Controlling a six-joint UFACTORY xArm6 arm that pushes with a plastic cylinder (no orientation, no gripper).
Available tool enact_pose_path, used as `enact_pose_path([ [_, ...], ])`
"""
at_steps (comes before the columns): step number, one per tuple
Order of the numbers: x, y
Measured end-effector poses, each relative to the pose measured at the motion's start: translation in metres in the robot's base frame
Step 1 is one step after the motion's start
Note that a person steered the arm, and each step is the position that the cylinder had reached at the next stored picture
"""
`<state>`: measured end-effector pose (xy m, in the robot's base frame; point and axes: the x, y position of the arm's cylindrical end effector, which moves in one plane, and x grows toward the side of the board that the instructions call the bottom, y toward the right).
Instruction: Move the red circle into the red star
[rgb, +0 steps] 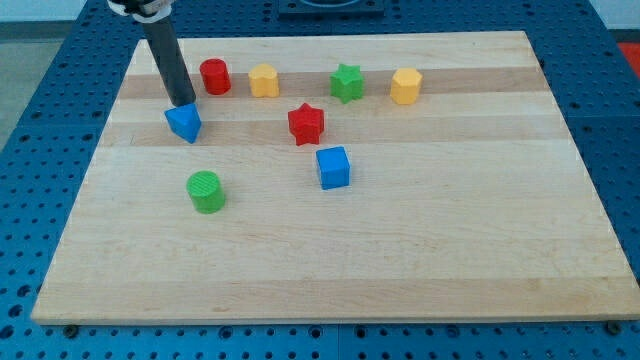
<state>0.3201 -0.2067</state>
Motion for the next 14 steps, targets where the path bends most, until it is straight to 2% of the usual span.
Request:
enact_pose_path([
  [2, -0.076, -0.011],
  [3, -0.103, 0.006],
  [4, -0.103, 0.064],
  [5, -0.103, 0.069],
  [7, -0.078, 0.063],
  [10, -0.078, 0.031],
  [14, -0.070, 0.031],
])
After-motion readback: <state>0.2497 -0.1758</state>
